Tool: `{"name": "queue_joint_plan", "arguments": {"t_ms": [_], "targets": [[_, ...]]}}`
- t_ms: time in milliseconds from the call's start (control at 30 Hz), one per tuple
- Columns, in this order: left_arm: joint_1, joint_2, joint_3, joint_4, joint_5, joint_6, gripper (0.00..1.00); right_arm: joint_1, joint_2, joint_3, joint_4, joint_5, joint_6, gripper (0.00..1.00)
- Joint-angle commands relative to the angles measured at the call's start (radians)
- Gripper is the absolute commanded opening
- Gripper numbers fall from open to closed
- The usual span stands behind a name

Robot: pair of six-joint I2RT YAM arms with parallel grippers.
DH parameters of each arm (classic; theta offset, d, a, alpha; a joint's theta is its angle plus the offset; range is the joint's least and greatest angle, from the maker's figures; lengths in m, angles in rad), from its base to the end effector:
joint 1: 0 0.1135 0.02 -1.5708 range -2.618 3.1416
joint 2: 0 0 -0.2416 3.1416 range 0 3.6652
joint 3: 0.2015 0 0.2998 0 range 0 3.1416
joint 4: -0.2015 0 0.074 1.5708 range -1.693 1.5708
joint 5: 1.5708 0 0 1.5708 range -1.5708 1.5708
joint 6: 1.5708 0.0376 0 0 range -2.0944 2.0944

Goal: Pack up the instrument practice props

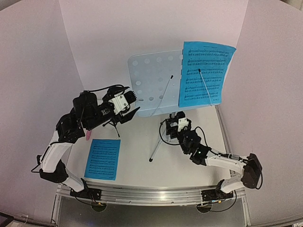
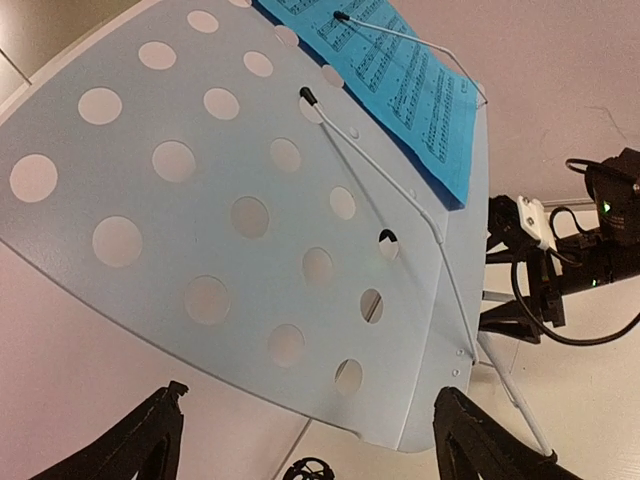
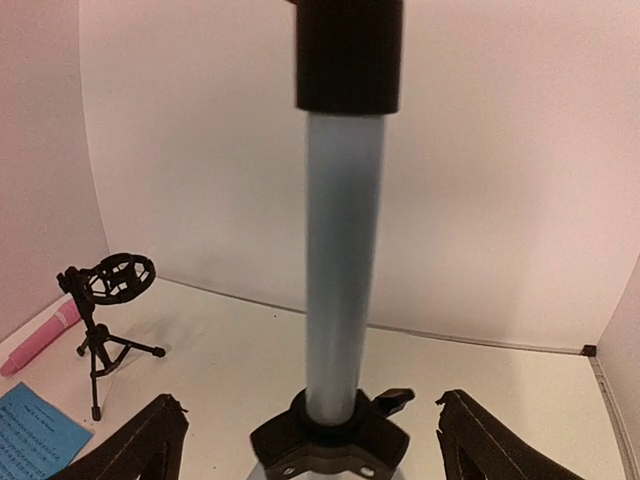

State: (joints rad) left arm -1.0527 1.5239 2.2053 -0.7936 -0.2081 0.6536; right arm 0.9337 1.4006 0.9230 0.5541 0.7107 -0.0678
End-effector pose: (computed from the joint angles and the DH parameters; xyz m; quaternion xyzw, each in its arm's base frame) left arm 0.1598 -0.2647 0.5741 0.5132 0.5398 -0.0555 0.6649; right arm 0.2397 0.2826 0.2777 -0.0819 0.6814 0.0739 0.7235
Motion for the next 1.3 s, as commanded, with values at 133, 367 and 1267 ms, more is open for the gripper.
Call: {"name": "queue_joint_plan", "arguments": {"t_ms": [133, 367, 1267], "targets": [[0.007, -0.062, -0.065, 0.035, -0.045, -0.032, 0.87, -0.036, 0.054, 0.080, 0.103, -0.051, -0.019, 0.85], [0.007, -0.063, -0.062, 0.044, -0.045, -0.022, 0.87, -0.056, 0.155, 0.139, 0.214, -0.028, -0.030, 0.73], [0.008, -0.107, -0.127, 0.085, -0.066, 0.025, 0.88, -0.039, 0.615, 0.722, 0.344, 0.520, -0.239, 0.00]]}}
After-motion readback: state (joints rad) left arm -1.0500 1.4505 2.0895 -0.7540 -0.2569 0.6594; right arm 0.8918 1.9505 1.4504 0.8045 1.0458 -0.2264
